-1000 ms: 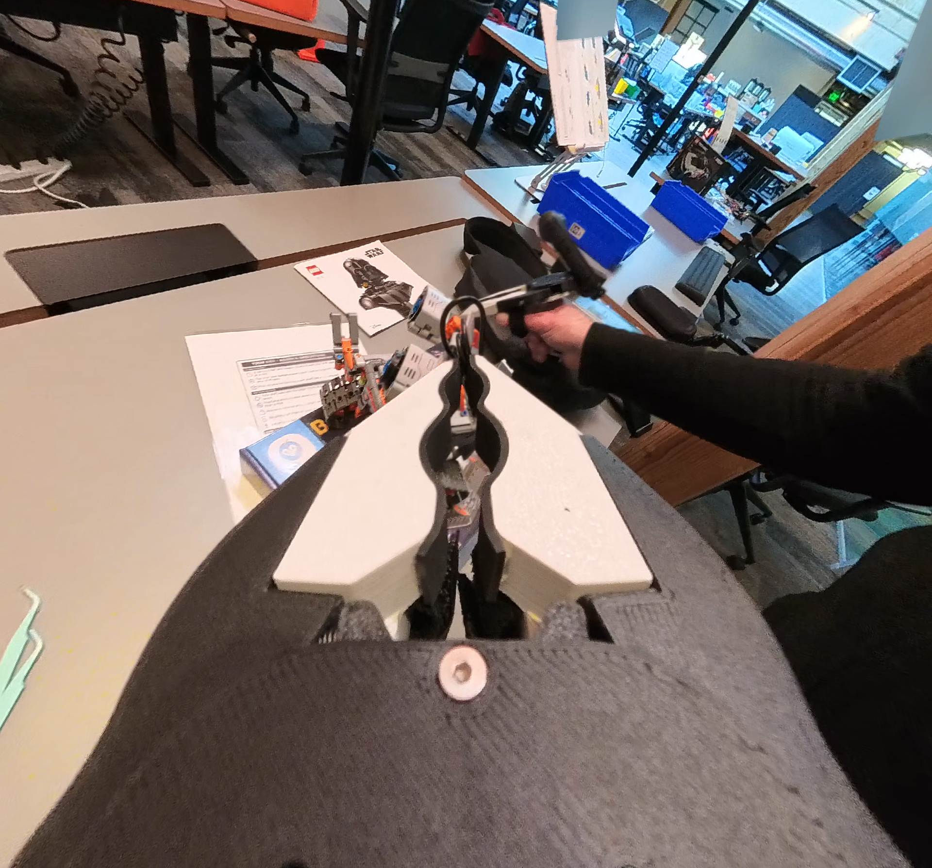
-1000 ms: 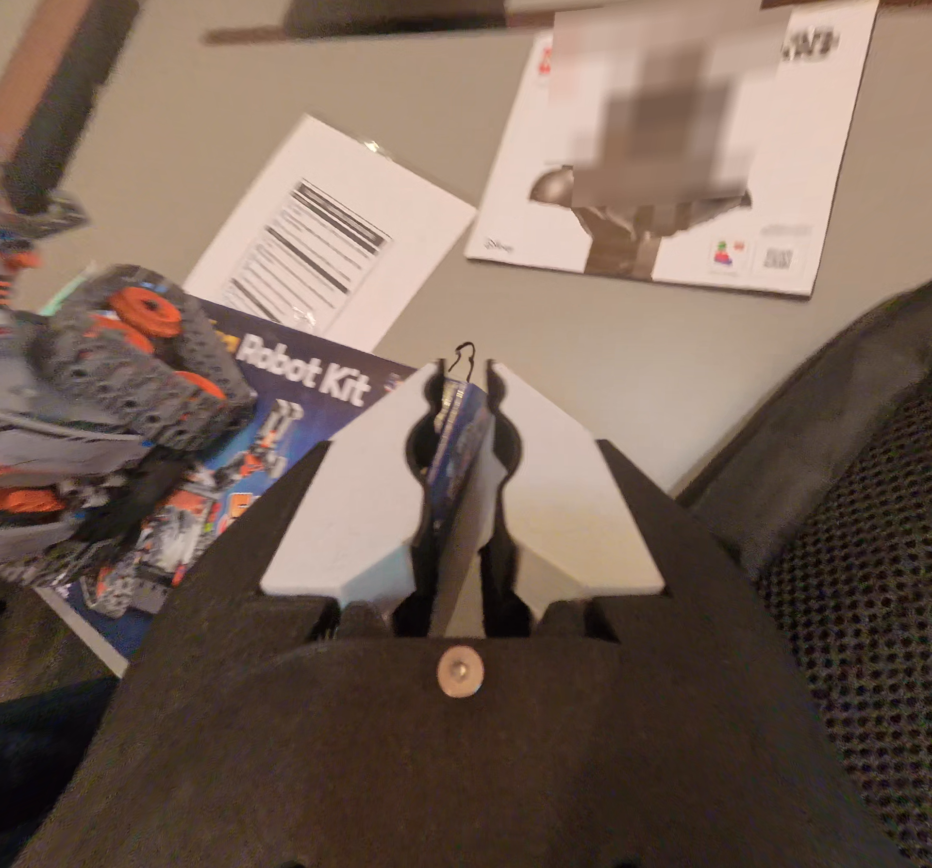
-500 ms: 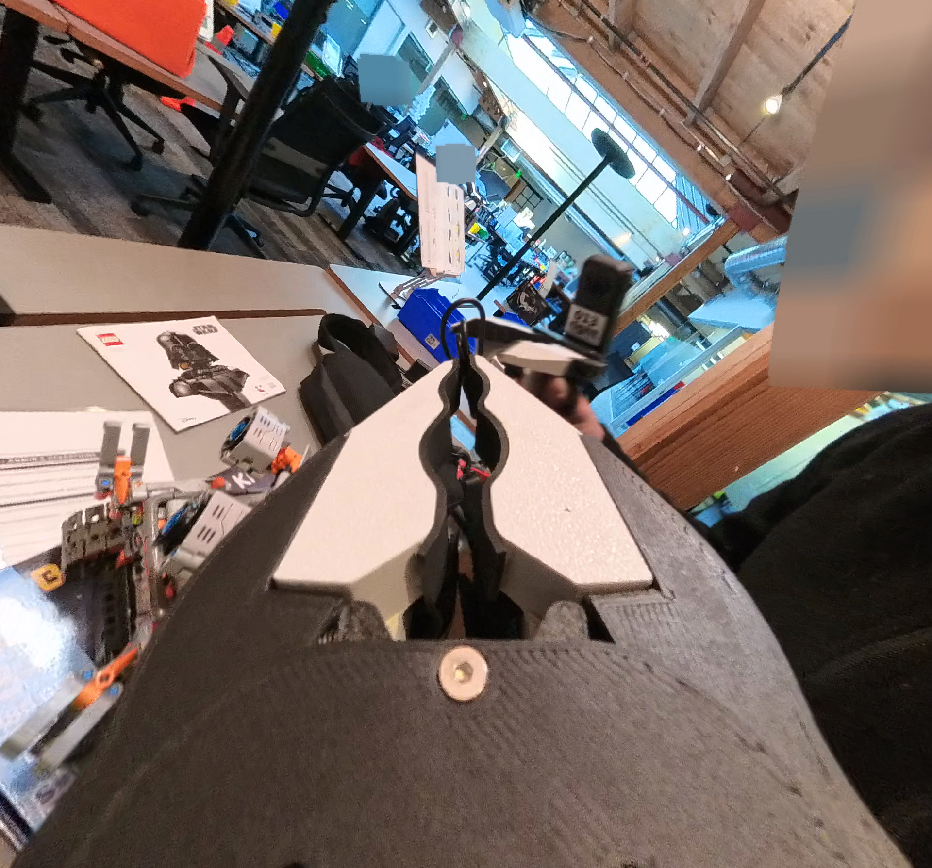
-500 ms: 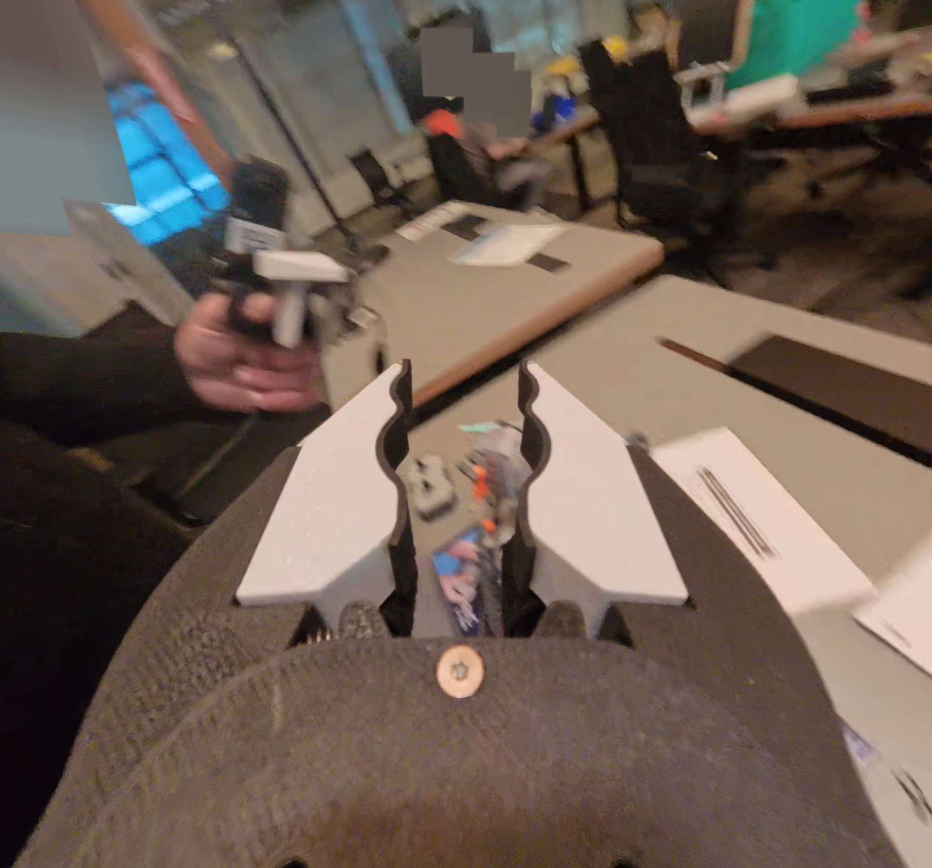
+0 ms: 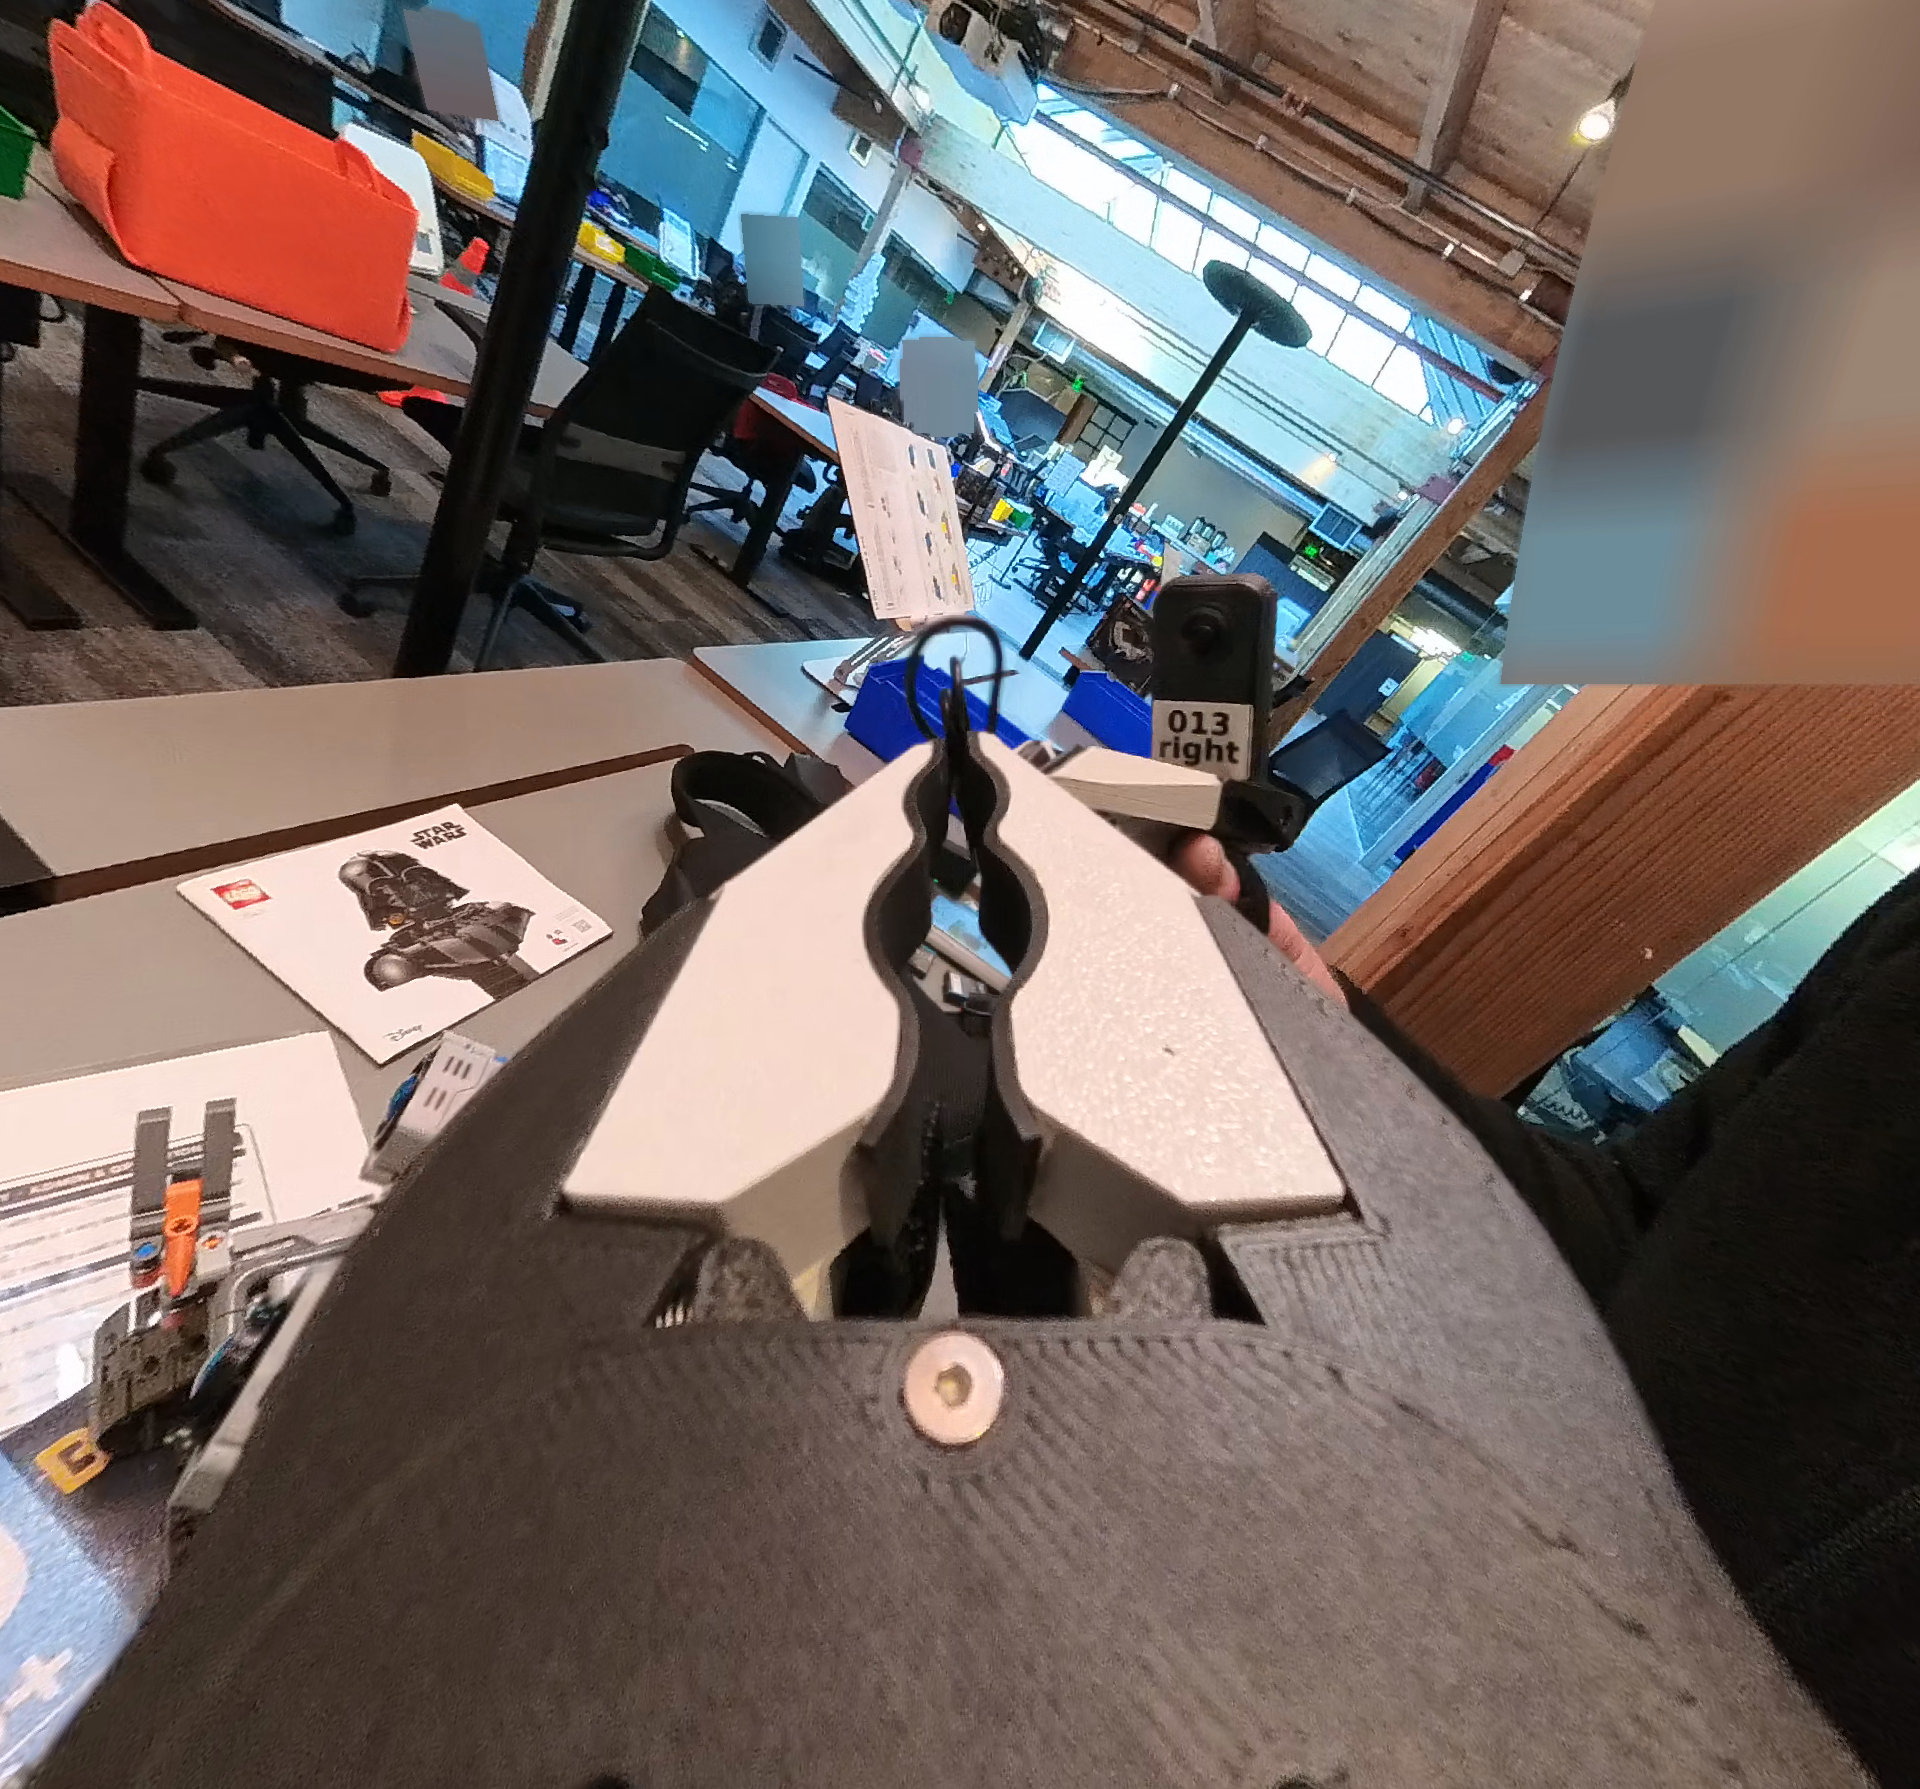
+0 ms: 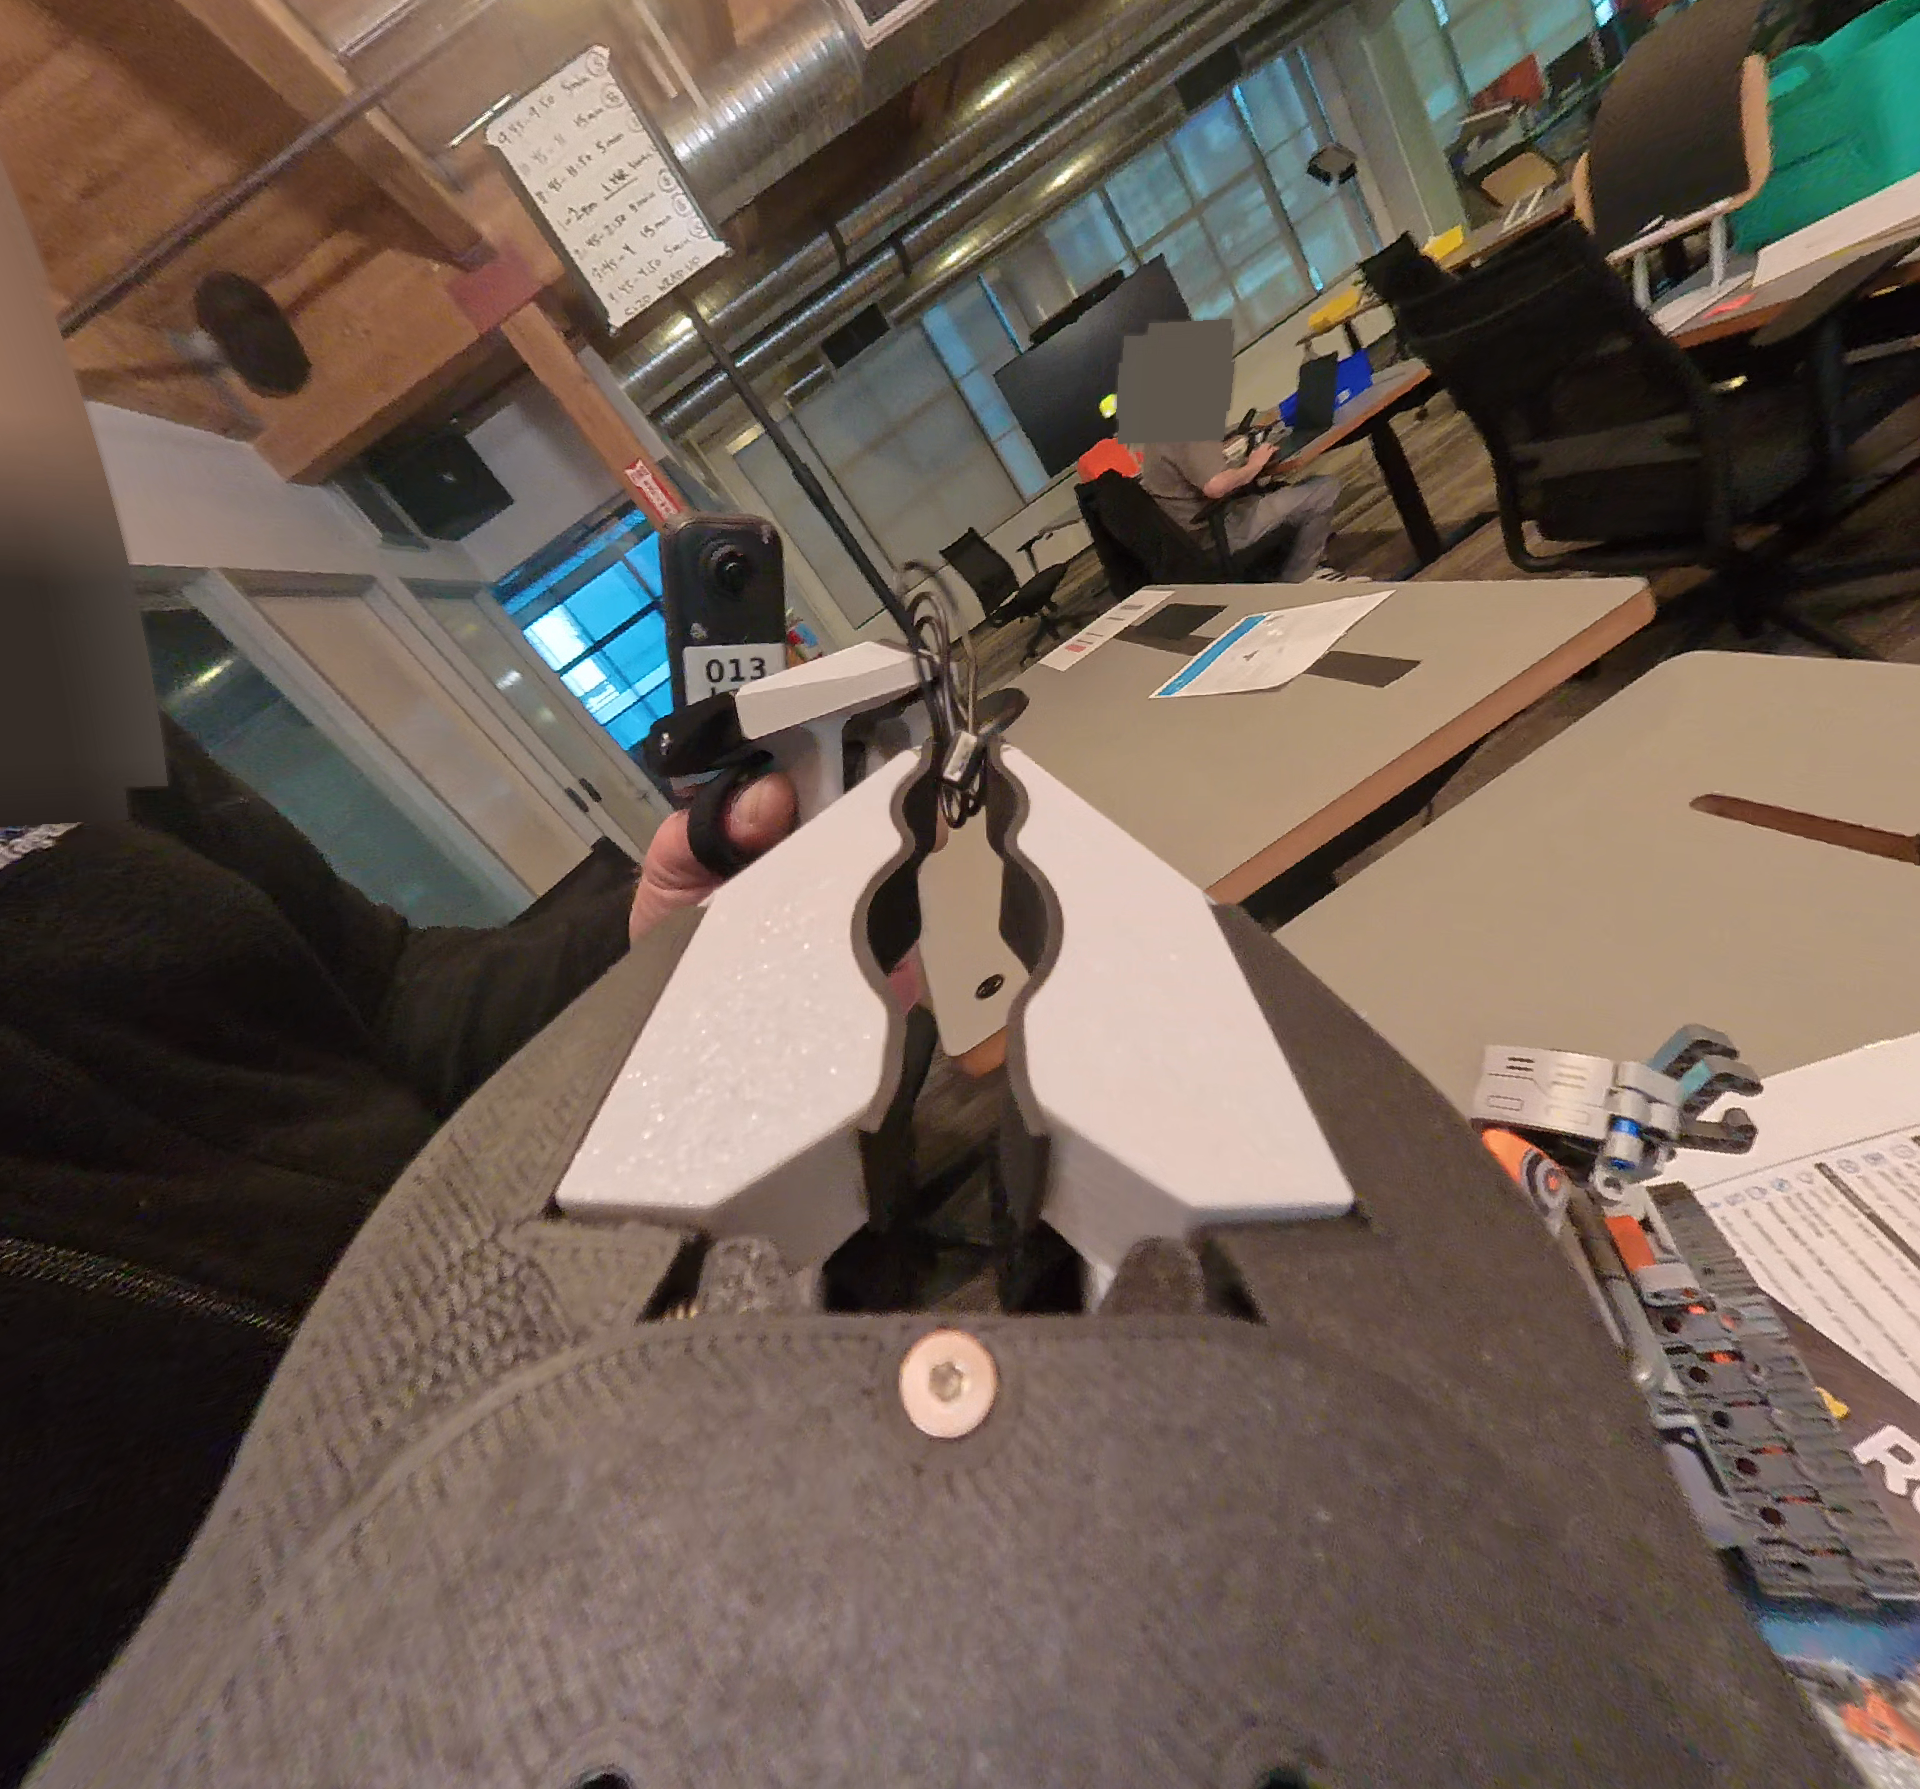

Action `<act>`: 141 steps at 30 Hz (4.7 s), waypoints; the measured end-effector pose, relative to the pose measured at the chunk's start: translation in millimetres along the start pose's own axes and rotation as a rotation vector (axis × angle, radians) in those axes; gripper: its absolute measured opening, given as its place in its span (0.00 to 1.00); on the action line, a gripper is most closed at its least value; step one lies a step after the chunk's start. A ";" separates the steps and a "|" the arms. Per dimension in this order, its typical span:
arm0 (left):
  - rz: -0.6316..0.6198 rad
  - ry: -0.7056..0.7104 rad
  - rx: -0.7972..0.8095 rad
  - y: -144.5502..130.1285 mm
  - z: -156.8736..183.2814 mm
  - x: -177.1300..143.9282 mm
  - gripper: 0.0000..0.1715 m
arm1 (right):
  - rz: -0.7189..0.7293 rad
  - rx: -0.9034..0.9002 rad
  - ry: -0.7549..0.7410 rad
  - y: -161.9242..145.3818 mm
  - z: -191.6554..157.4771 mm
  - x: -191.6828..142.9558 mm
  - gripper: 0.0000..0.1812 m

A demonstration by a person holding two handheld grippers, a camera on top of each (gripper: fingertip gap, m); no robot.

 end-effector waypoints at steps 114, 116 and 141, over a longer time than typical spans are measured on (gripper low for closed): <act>-0.631 0.464 -0.002 -259.9 -142.5 -79.0 0.44 | -0.230 -0.189 -0.621 -23.6 140.0 -165.9 0.02; -0.624 0.479 -0.024 -262.6 -145.0 -78.0 0.44 | -0.282 -0.172 -0.644 -44.0 150.3 -166.0 0.02; -0.548 0.576 -0.190 -301.9 -145.9 -44.5 0.36 | -0.862 -0.130 -0.370 -198.8 231.3 -70.9 0.33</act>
Point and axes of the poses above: each gripper's, where its closed fingertips meet, x out along the fingers, y out of its top, z = x × y across the jaws, the point moved 1 cm from there along -x, back along the fingers, and after that the axes turned 3 degrees about y, right-handed, at the moved point
